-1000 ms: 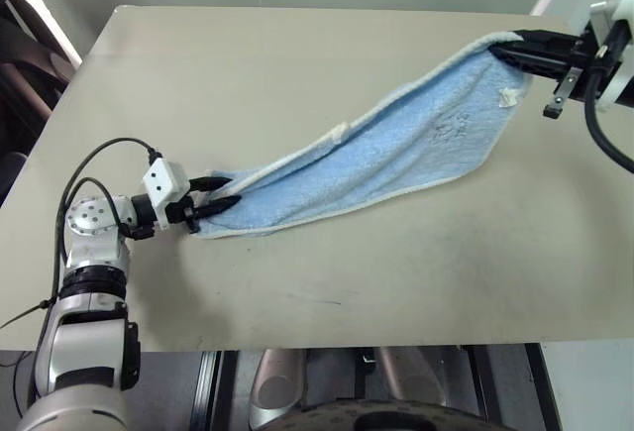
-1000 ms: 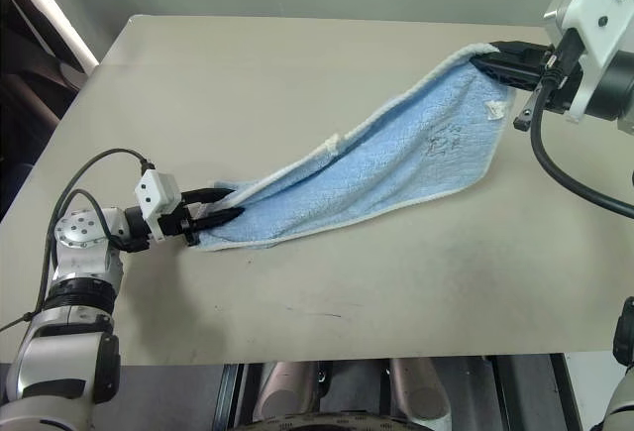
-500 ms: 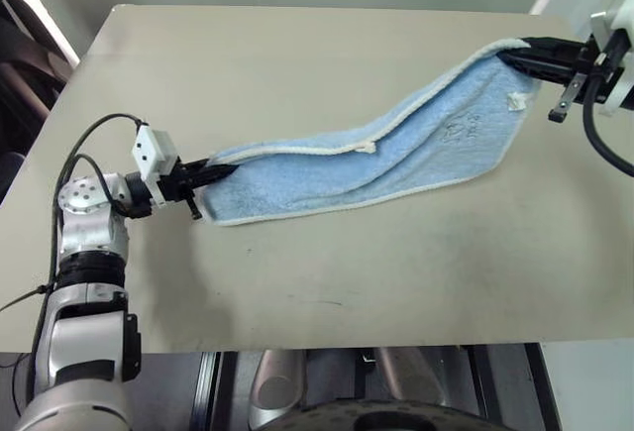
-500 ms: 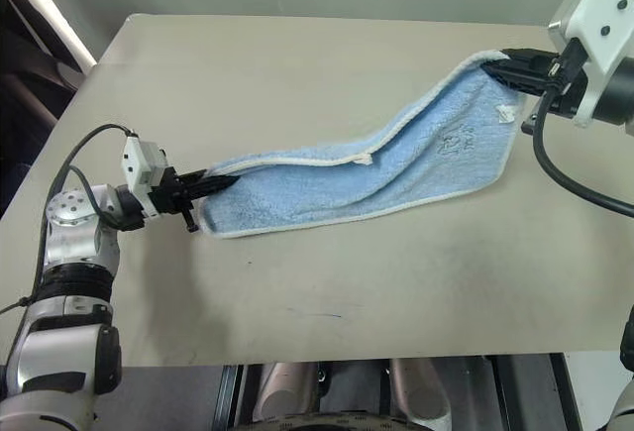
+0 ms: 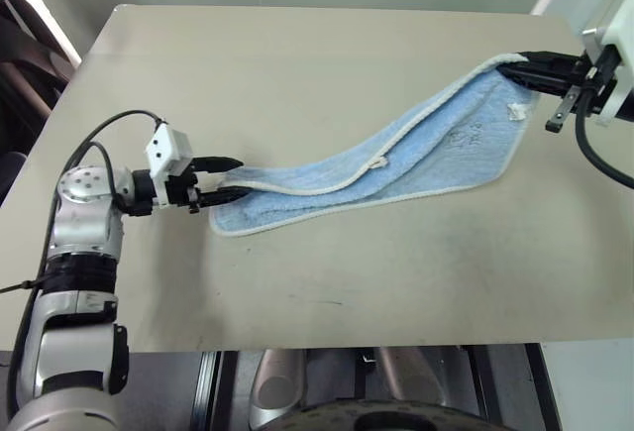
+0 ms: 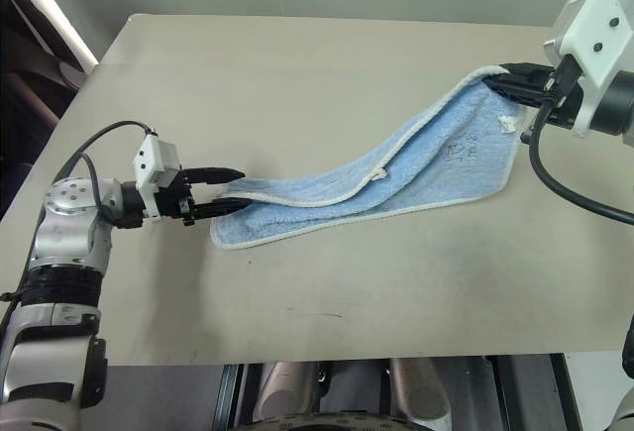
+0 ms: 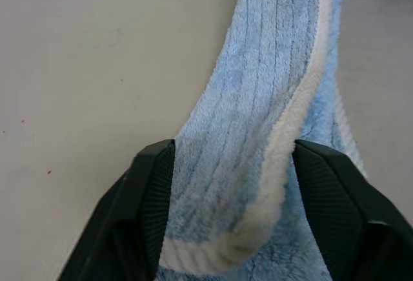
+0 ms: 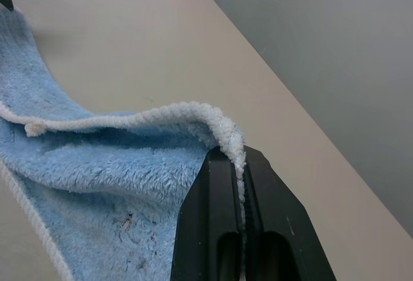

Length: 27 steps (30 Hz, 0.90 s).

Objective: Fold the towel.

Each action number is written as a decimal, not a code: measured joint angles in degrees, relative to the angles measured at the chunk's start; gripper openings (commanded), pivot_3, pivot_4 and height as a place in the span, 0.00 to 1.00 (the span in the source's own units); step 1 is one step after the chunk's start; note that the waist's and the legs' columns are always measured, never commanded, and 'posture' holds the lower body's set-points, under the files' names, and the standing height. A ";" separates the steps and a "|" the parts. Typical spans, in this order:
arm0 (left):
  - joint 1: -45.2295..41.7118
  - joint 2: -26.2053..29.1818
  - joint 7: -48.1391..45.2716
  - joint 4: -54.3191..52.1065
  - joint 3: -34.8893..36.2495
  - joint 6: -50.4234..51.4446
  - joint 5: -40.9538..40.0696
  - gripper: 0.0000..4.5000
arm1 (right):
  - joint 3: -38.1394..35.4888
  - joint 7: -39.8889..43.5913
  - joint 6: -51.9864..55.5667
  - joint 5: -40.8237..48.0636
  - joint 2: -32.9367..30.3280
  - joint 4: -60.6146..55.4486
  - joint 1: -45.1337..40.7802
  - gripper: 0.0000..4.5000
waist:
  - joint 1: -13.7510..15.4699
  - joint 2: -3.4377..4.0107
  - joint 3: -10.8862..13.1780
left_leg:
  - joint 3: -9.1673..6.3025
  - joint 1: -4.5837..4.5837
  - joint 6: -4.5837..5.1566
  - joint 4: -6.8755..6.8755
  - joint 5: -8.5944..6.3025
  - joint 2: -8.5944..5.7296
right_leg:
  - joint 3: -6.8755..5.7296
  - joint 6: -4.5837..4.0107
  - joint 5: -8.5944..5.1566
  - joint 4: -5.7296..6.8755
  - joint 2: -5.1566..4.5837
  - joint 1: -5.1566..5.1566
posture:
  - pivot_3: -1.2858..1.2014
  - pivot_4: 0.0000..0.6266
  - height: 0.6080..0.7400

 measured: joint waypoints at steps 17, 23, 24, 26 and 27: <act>-1.37 1.07 -5.02 5.74 -1.42 -5.08 2.72 0.20 | 0.00 -0.25 -0.15 -1.00 0.00 -0.82 0.76 0.00 | -0.05 0.00 0.00 | 0.00 -0.04 0.01 -0.01 -0.01 0.00 | 0.00 0.02 0.00 0.00 0.00 -0.04 | 0.52 0.24 0.68; -2.18 1.26 -7.56 10.71 -0.93 -7.12 2.07 0.01 | 0.00 -0.33 -0.15 -1.09 0.00 -0.79 0.75 0.00 | -0.05 0.00 0.00 | -0.01 -0.07 0.01 0.00 -0.01 0.00 | 0.00 0.01 0.01 0.00 0.00 -0.06 | 0.52 0.24 0.68; -2.50 1.22 -8.02 11.50 -0.72 -7.63 1.86 0.01 | 0.00 -0.39 -0.15 -1.12 0.00 -0.77 0.75 0.00 | -0.04 0.00 0.00 | -0.02 -0.07 0.01 0.00 -0.01 0.00 | 0.00 0.01 0.01 0.00 0.00 -0.07 | 0.52 0.24 0.68; -3.35 1.04 -8.37 12.64 -0.29 -8.11 1.63 0.01 | 0.00 -0.50 -0.16 -1.20 0.01 -0.71 0.74 0.00 | -0.01 0.00 0.00 | -0.02 -0.08 0.01 0.01 -0.01 0.00 | 0.00 0.01 0.02 0.00 0.00 -0.06 | 0.52 0.24 0.68; -3.85 0.84 -8.38 13.19 0.13 -8.11 1.32 0.01 | 0.00 -0.56 -0.25 -1.37 0.01 -0.63 0.74 0.00 | 0.03 0.00 0.00 | -0.02 -0.09 0.01 0.02 -0.01 0.00 | 0.00 0.02 0.02 0.00 0.00 -0.06 | 0.52 0.24 0.68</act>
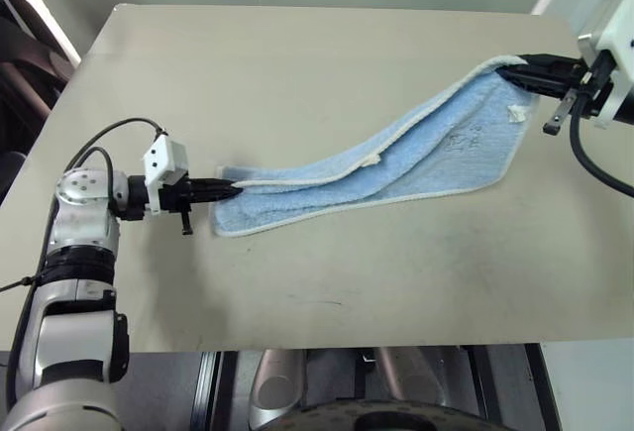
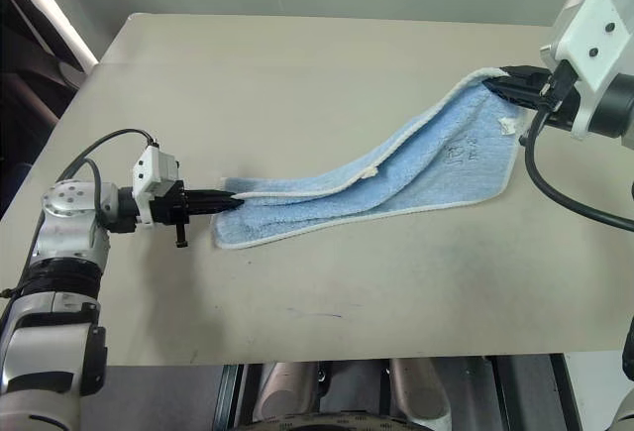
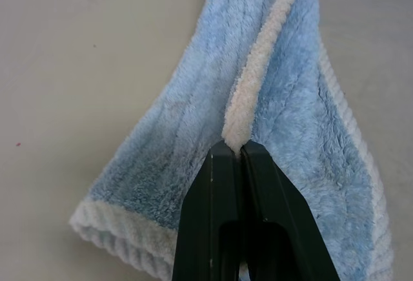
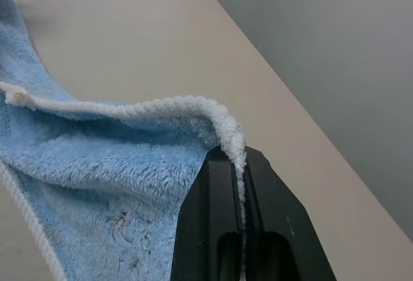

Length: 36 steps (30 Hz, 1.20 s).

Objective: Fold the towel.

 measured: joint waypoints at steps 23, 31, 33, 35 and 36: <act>-42.04 -5.89 45.78 31.51 1.87 -4.63 12.93 0.01 | 7.61 -15.40 -31.28 -18.37 12.89 52.56 -24.76 0.00 | -0.81 0.12 0.08 | 0.04 -0.58 0.11 0.03 0.07 0.02 | 0.08 0.67 0.55 -0.01 -0.05 -0.66 | 0.52 0.24 0.68; -42.13 -4.08 35.71 32.07 2.17 -2.55 14.27 0.01 | 6.11 -12.88 -41.52 -17.60 12.65 57.91 -20.33 0.00 | -0.51 0.10 0.07 | 0.08 -1.38 0.11 0.13 0.09 0.08 | 0.04 0.70 0.43 0.02 -0.12 -1.35 | 0.52 0.24 0.68; -38.90 -2.15 27.15 31.93 2.11 -1.72 14.13 0.01 | 4.94 -8.68 -40.33 -14.80 11.76 51.65 -12.72 0.00 | -0.63 0.11 0.08 | 0.20 -1.73 0.06 0.19 0.09 0.03 | 0.04 0.73 0.35 0.10 -0.13 -1.77 | 0.52 0.24 0.68; -35.22 -0.91 20.93 31.91 2.00 -0.50 14.11 0.01 | 4.16 -6.02 -37.09 -12.15 11.27 44.70 -5.16 0.00 | -0.78 0.12 0.09 | 0.27 -2.06 -0.39 0.40 0.33 0.02 | 0.06 0.77 0.32 0.27 -0.11 -2.12 | 0.52 0.24 0.68; -33.78 -0.69 18.41 31.79 1.96 0.04 14.09 0.01 | 3.25 -5.25 -34.75 -10.68 10.83 40.14 -1.15 0.00 | -0.70 0.11 0.10 | 0.18 -2.28 -0.52 0.55 0.40 0.06 | 0.07 0.78 0.33 0.33 -0.14 -2.23 | 0.52 0.24 0.68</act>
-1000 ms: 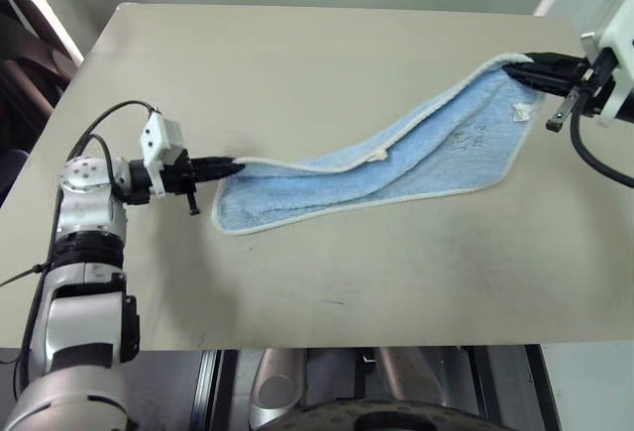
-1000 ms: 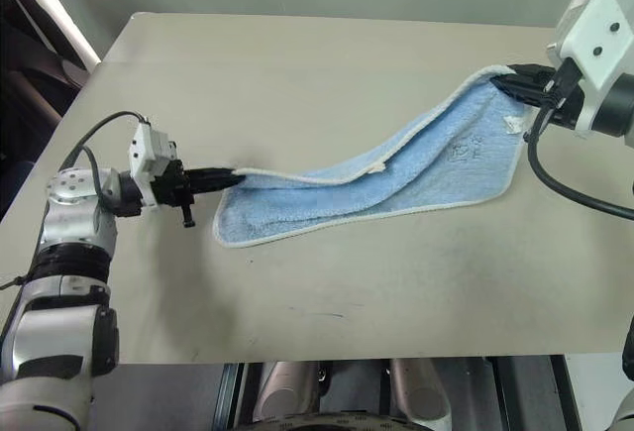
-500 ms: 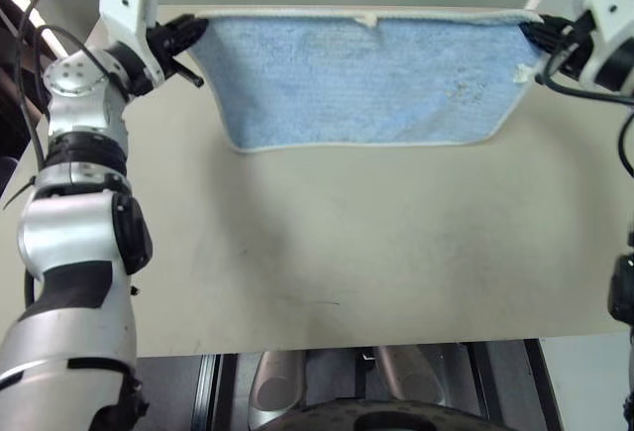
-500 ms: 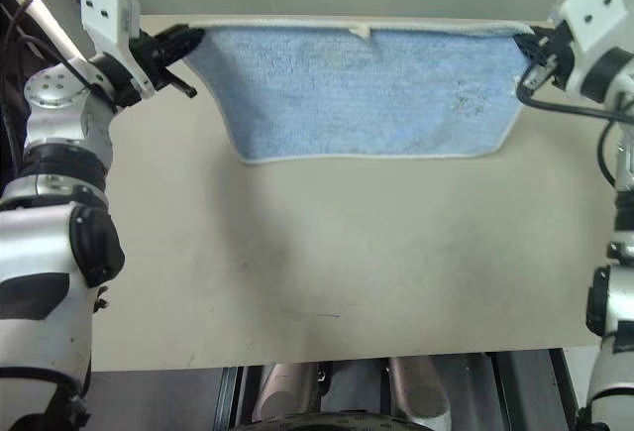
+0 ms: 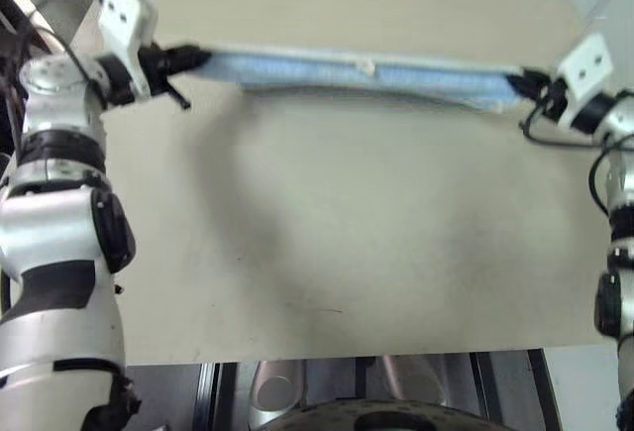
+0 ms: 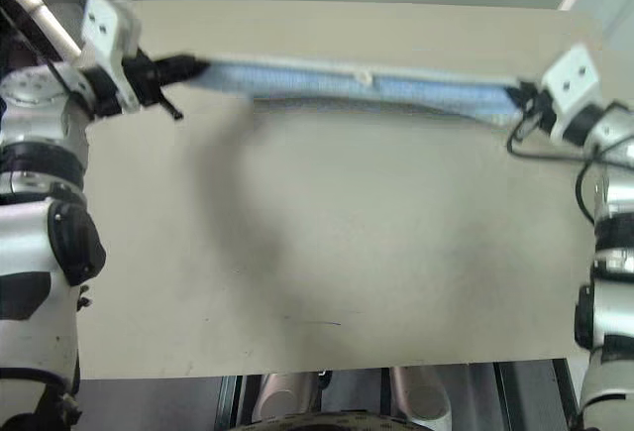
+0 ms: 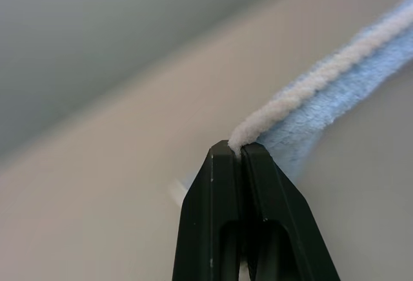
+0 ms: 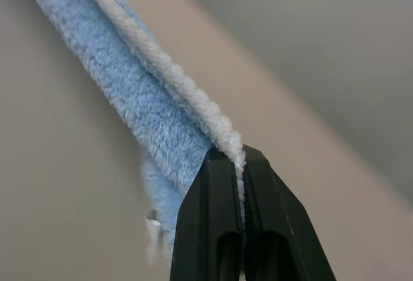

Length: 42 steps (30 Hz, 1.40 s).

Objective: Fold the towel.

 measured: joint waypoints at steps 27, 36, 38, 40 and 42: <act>41.59 26.06 -22.54 -51.71 -8.64 33.88 -26.25 0.01 | -23.17 12.30 22.33 17.15 -9.27 -54.17 62.46 0.00 | 0.23 -0.22 -0.13 | -0.28 1.70 0.68 0.74 -0.96 -0.07 | -0.04 -0.25 -0.74 0.35 0.13 1.86 | 0.52 0.24 0.68; 34.38 24.33 -22.09 -44.82 -10.97 31.35 -24.83 0.01 | -20.94 10.41 21.75 16.64 -9.19 -52.64 56.18 0.00 | 0.52 -0.23 -0.16 | -0.38 1.59 0.53 0.74 -1.06 -0.09 | -0.04 -0.92 -0.53 0.58 0.12 1.66 | 0.52 0.24 0.68; 31.03 21.28 -21.56 -40.86 -11.90 29.48 -22.81 0.01 | -20.05 9.32 21.76 15.77 -9.10 -51.16 54.24 0.00 | 0.70 -0.23 -0.16 | -0.39 1.59 0.56 0.72 -1.04 -0.09 | -0.05 -0.92 -0.54 0.59 0.12 1.65 | 0.52 0.24 0.68; 27.73 17.99 -20.99 -35.91 -12.72 26.63 -20.51 0.01 | -18.31 7.93 21.73 14.84 -8.53 -49.38 52.05 0.00 | 0.82 -0.24 -0.16 | -0.40 1.57 0.58 0.73 -1.03 -0.08 | -0.07 -0.94 -0.56 0.60 0.13 1.62 | 0.52 0.24 0.68; 24.34 14.72 -19.99 -30.93 -13.01 23.98 -18.29 0.01 | -16.62 6.72 21.71 14.04 -7.90 -47.33 50.04 0.00 | 0.89 -0.24 -0.16 | -0.39 1.57 0.60 0.74 -1.02 -0.09 | -0.07 -0.90 -0.57 0.59 0.12 1.63 | 0.52 0.24 0.68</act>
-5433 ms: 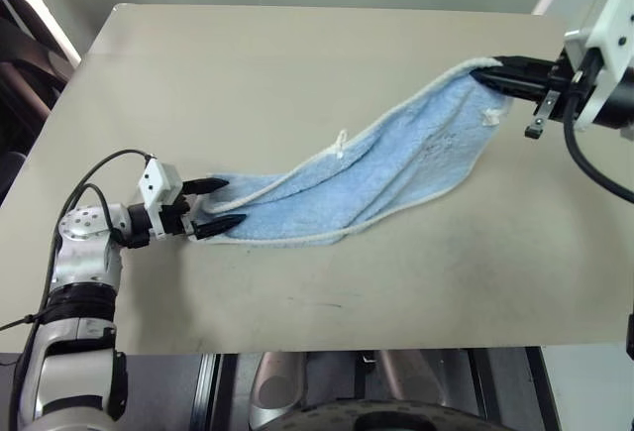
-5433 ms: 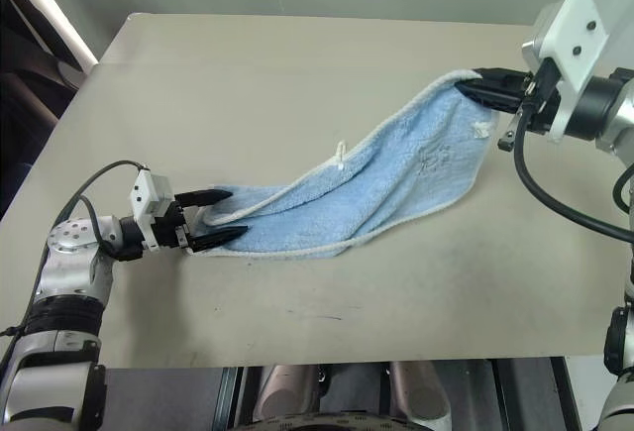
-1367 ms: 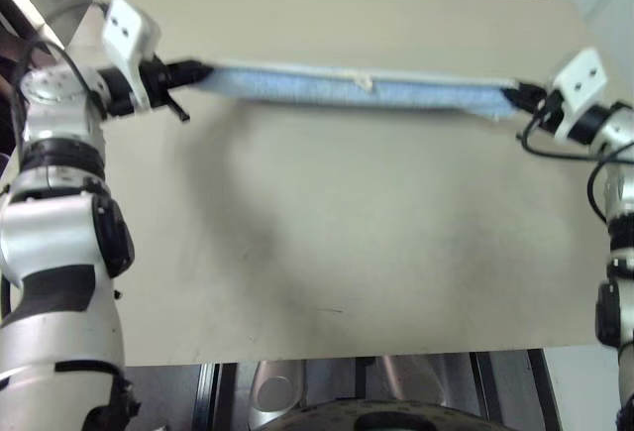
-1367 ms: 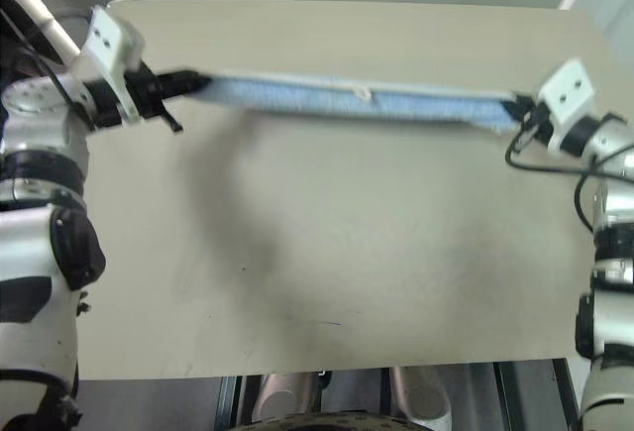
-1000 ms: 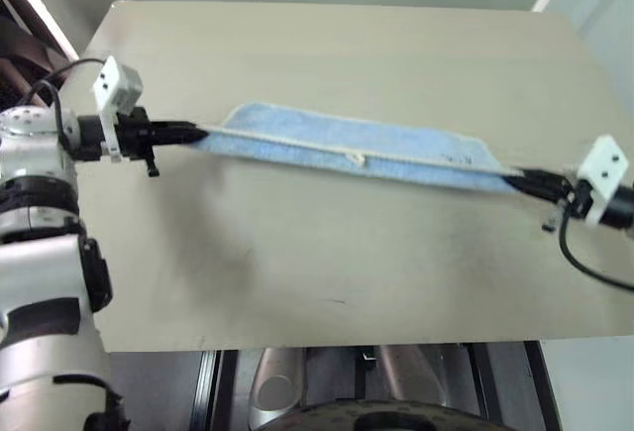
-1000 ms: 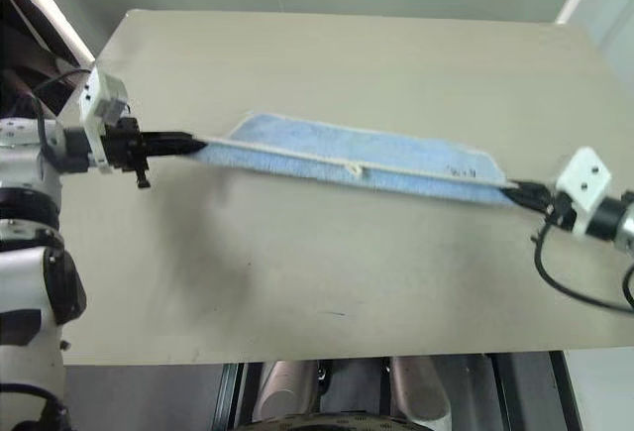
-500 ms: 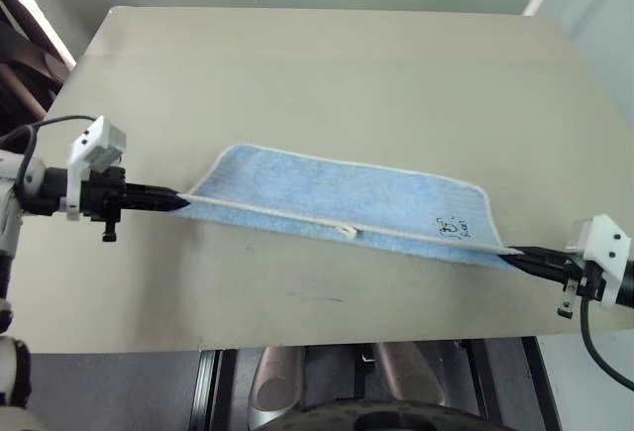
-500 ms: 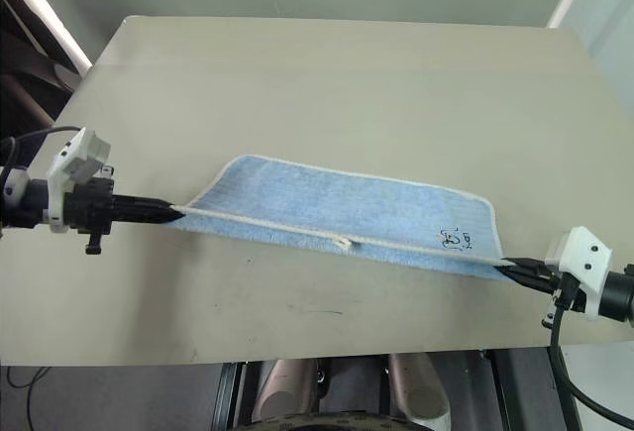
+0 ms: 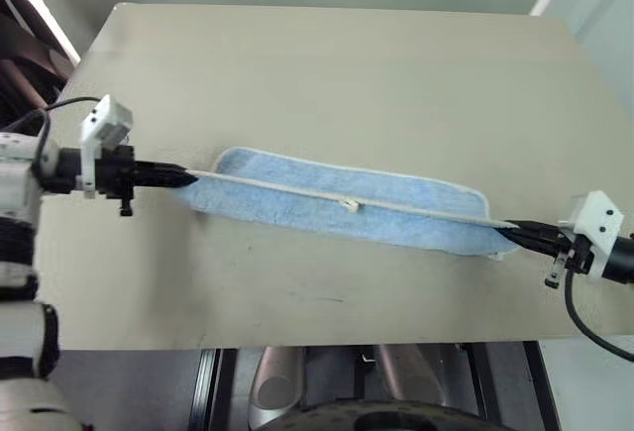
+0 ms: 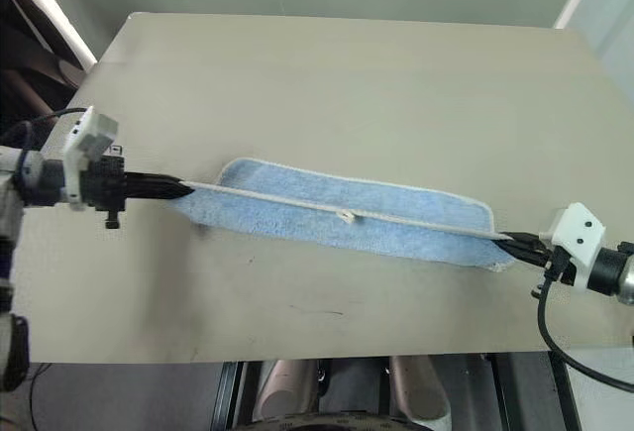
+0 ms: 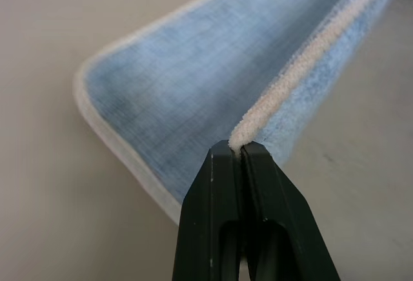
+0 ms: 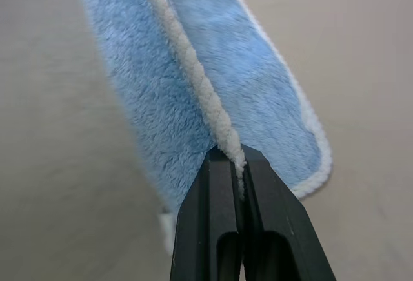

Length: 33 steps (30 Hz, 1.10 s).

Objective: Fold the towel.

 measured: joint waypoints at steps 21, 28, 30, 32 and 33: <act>-13.88 -14.39 11.66 26.39 0.68 -17.51 15.14 0.05 | 12.64 -6.40 -5.63 -9.24 5.65 22.71 -21.05 0.00 | 0.06 0.01 0.00 | 0.08 0.05 0.29 -0.08 0.17 0.00 | 0.00 0.96 0.66 -0.71 -0.01 0.33 | 0.52 0.24 0.68; -14.41 -15.11 16.77 28.36 3.33 -17.85 17.03 0.55 | 13.22 -6.22 -5.91 -9.86 6.19 27.15 -23.13 0.30 | 0.08 0.01 0.00 | 0.11 0.05 0.31 -0.10 0.18 0.00 | 0.01 1.00 0.69 -0.78 -0.03 0.36 | 0.52 0.24 0.68; -14.42 -15.80 17.22 28.36 4.14 -18.56 17.15 0.70 | 13.22 -5.64 -5.84 -9.58 6.35 27.14 -23.80 0.45 | 0.08 0.01 0.00 | 0.12 0.05 0.31 -0.09 0.18 0.00 | 0.01 0.99 0.69 -0.78 -0.03 0.36 | 0.52 0.24 0.68; -14.42 -16.08 17.89 28.36 4.51 -18.88 17.21 0.85 | 13.21 -5.58 -5.85 -9.52 6.35 27.12 -24.15 0.59 | 0.06 0.01 0.00 | 0.12 0.05 0.31 -0.10 0.18 0.00 | 0.01 0.99 0.70 -0.78 -0.03 0.36 | 0.52 0.24 0.68; -14.42 -16.08 18.25 28.37 4.98 -18.96 17.24 0.93 | 13.21 -5.56 -5.85 -9.51 6.37 27.11 -24.15 0.68 | 0.05 0.01 0.00 | 0.12 0.05 0.31 -0.10 0.18 0.00 | 0.01 0.99 0.70 -0.78 -0.03 0.36 | 0.52 0.24 0.68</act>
